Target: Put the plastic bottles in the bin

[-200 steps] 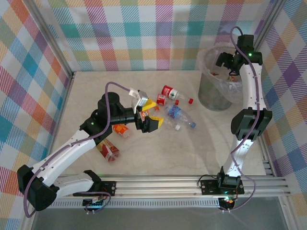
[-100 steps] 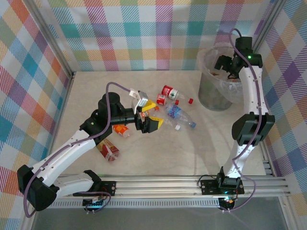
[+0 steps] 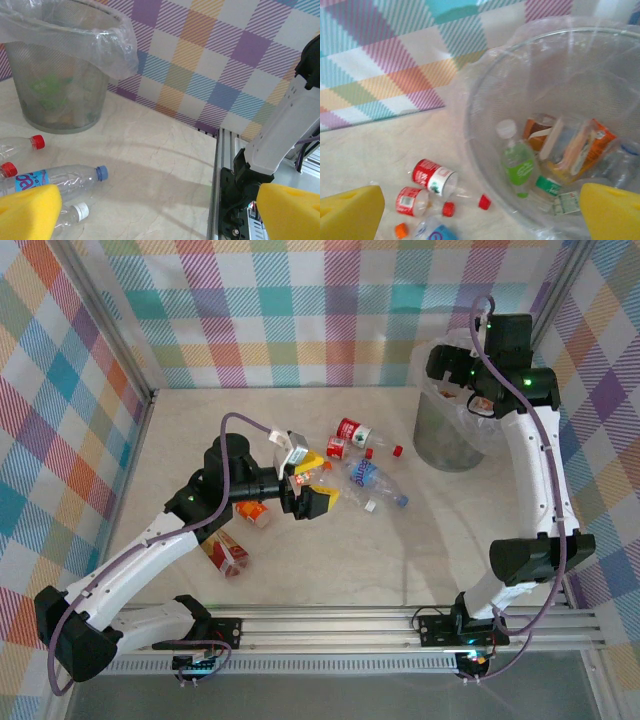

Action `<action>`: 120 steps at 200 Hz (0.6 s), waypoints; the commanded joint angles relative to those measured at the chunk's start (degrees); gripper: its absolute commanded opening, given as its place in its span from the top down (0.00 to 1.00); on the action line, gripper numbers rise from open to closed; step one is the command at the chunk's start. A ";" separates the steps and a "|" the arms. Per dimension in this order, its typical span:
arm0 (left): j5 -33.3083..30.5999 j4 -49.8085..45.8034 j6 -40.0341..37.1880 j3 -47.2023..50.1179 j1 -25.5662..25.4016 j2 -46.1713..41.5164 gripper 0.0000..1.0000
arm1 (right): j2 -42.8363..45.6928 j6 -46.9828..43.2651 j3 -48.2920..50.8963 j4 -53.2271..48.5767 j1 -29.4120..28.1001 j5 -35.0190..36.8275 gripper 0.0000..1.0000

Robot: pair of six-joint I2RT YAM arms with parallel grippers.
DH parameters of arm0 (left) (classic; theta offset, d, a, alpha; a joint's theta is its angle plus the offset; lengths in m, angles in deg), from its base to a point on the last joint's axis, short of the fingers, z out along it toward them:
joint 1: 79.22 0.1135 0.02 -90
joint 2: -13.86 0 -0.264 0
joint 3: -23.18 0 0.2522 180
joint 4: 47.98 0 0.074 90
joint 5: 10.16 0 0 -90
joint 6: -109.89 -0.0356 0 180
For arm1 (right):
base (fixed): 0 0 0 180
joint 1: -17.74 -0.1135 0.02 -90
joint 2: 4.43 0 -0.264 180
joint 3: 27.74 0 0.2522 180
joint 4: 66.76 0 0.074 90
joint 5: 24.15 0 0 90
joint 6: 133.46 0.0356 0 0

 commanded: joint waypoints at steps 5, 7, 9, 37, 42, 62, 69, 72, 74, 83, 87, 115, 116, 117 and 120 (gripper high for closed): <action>-0.59 -1.79 -1.54 -1.39 -0.94 -1.71 0.00 | 2.08 0.51 4.35 -2.47 -3.43 -4.48 0.00; -0.68 -1.88 -1.60 -1.41 -0.92 -1.74 0.00 | 2.27 0.51 4.74 -2.40 -3.80 -4.56 0.00; -0.68 -1.93 -1.65 -1.42 -0.92 -1.73 0.00 | 2.51 0.40 5.21 -2.36 -4.16 -4.71 0.00; -0.94 -3.20 -2.48 -1.76 -0.89 -1.96 0.00 | 5.26 0.17 11.82 -0.81 -9.35 -5.71 0.00; -0.99 -3.38 -2.64 -1.81 -0.89 -2.04 0.00 | 5.62 -0.08 13.03 -0.32 -10.22 -6.11 0.00; -0.99 -3.91 -3.10 -1.95 -0.92 -2.10 0.00 | 6.48 -1.88 18.05 1.65 -13.95 -7.65 0.00; -0.94 -4.01 -3.19 -1.95 -0.85 -2.20 0.00 | 6.66 -2.61 19.59 2.49 -15.39 -7.69 0.00; -0.94 -4.09 -3.19 -1.94 -0.91 -2.26 0.00 | 6.66 -2.88 20.36 2.80 -15.93 -7.76 0.00; -0.94 -4.12 -3.30 -1.94 -0.91 -2.23 0.00 | 6.64 -3.06 20.76 3.00 -16.29 -7.78 0.00; -0.94 -4.50 -3.54 -1.95 -0.90 -2.39 0.00 | 6.05 -3.61 21.89 3.26 -17.74 -7.76 0.00; -0.90 -4.76 -3.72 -2.08 -0.90 -2.41 0.00 | 5.81 -3.80 22.18 3.37 -18.16 -7.73 0.01; -1.72 -8.68 -5.70 -3.54 -1.25 -2.81 0.00 | 3.41 -6.34 24.14 4.04 -21.69 -8.03 0.09; -1.81 -8.87 -5.81 -3.62 -1.26 -2.87 0.00 | 3.33 -6.41 24.20 4.04 -21.84 -8.04 0.09; -1.90 -9.05 -5.86 -3.66 -1.31 -2.86 0.00 | 3.19 -6.54 24.23 4.08 -21.97 -8.04 0.09; -2.03 -9.66 -6.18 -3.90 -1.39 -3.01 0.00 | 2.89 -6.84 24.33 4.10 -22.26 -7.98 0.10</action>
